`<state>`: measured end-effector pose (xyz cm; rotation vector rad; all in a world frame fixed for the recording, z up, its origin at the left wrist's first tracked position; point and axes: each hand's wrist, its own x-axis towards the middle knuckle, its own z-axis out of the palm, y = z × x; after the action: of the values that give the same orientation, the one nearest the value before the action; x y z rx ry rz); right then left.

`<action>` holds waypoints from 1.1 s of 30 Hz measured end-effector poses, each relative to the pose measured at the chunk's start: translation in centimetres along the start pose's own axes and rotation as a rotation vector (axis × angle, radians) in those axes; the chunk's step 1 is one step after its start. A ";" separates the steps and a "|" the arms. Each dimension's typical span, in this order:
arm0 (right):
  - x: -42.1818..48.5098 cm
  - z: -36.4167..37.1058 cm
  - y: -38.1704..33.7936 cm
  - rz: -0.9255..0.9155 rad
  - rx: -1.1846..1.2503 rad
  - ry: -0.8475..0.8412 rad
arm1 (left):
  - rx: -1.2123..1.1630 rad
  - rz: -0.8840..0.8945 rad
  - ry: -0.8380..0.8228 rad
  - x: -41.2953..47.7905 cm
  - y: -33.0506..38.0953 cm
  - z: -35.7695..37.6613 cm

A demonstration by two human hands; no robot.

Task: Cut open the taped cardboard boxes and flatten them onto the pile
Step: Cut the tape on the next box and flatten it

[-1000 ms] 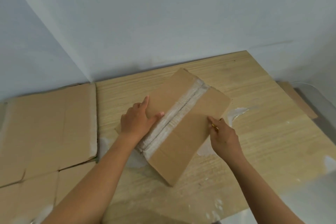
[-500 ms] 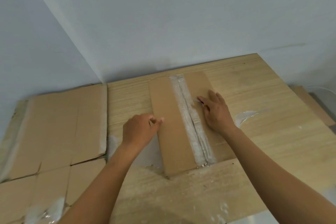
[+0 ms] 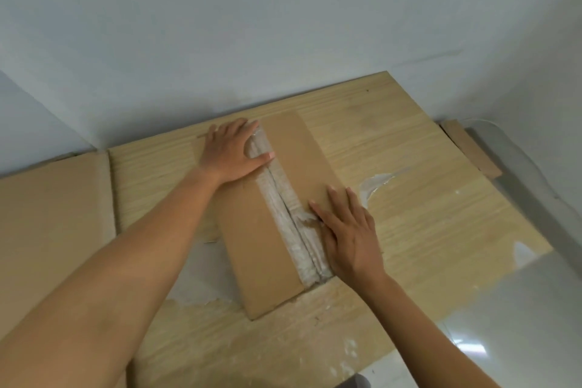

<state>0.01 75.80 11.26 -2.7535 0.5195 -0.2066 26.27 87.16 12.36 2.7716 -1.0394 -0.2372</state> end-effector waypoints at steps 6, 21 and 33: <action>5.6 -0.7 3.2 -0.129 0.000 0.024 | -0.004 -0.273 0.124 -5.7 -1.9 0.3; 4.6 -4.2 7.9 0.354 0.572 0.090 | -0.104 -0.827 0.265 -12.9 6.0 2.5; 4.7 -4.3 11.0 0.300 0.826 -0.307 | -0.020 -0.160 0.212 -13.3 20.1 7.4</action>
<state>-0.13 63.07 11.84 -1.8361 0.5852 0.0688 2.10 80.28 10.68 2.7887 -0.7620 0.0270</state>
